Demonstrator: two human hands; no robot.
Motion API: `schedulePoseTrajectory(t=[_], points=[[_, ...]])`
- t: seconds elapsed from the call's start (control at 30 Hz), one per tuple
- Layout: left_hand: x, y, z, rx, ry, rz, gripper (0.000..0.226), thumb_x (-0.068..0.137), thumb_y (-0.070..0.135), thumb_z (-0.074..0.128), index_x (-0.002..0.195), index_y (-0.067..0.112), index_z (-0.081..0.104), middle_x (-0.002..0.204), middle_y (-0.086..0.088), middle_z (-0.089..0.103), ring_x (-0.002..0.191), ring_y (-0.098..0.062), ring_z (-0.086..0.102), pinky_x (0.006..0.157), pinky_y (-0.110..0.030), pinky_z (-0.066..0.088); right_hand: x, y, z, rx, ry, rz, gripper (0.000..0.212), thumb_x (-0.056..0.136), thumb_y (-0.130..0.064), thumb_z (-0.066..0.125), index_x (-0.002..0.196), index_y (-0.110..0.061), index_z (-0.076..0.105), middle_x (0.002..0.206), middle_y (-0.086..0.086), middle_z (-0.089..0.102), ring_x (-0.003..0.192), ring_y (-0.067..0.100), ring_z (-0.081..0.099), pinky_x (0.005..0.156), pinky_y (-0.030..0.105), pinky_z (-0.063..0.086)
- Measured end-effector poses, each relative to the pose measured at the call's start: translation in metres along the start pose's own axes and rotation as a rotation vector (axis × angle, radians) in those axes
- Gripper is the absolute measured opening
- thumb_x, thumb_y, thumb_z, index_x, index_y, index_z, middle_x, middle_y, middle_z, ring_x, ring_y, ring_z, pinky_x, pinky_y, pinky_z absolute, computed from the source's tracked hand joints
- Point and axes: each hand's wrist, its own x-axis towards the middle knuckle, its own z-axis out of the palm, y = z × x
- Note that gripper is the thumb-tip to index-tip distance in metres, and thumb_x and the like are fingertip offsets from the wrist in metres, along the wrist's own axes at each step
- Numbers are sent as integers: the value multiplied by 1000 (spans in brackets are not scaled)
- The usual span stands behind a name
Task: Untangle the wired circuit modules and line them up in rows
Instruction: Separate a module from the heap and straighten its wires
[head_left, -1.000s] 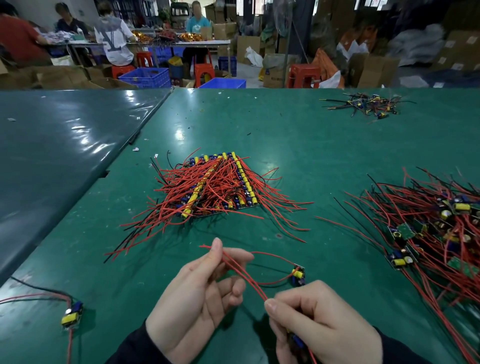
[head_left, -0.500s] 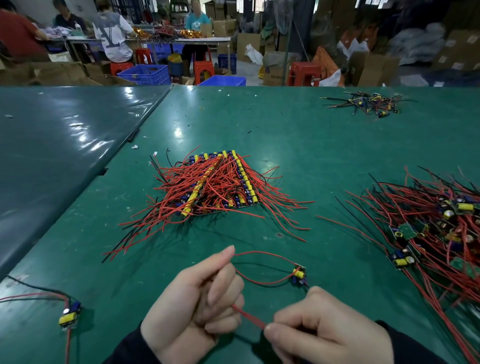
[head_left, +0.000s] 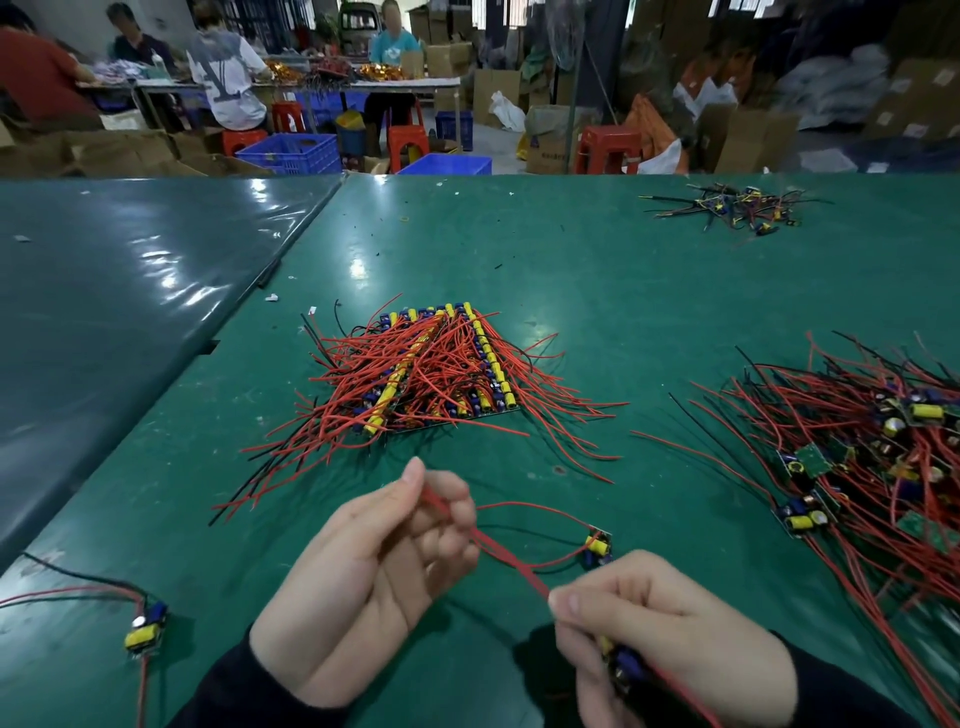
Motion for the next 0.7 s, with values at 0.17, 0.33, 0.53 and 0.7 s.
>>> schedulePoseTrajectory(t=[0.17, 0.33, 0.53, 0.7], points=[[-1, 2, -3, 141, -75, 117, 32, 68, 24, 74, 89, 0, 75, 88, -21, 72, 60, -16, 68, 60, -27, 57, 1, 0, -7, 196, -62, 78, 36, 85, -39, 54, 54, -20, 54, 48, 3, 63, 35, 8, 50, 40, 17, 37], [0, 0, -2, 289, -2, 127, 31, 77, 23, 51, 77, 3, 75, 77, -18, 69, 49, -13, 58, 45, -24, 49, 3, -1, -3, 125, -70, 87, 36, 89, -34, 53, 56, -20, 59, 51, -2, 64, 39, 2, 52, 43, 11, 38], [-3, -4, 6, 350, 14, 136, 29, 77, 27, 53, 67, 8, 72, 54, -10, 55, 34, -7, 34, 34, -14, 28, 1, -6, 0, -163, 17, 95, 40, 92, -30, 50, 54, -20, 57, 49, -7, 60, 41, 0, 47, 46, 13, 36], [0, -11, 7, 353, 27, 141, 31, 75, 30, 55, 75, 4, 74, 49, -7, 49, 33, -4, 25, 34, -12, 23, -2, -3, 0, -249, 79, 98, 43, 99, -20, 47, 57, -14, 54, 45, -8, 57, 37, -1, 47, 43, 11, 36]])
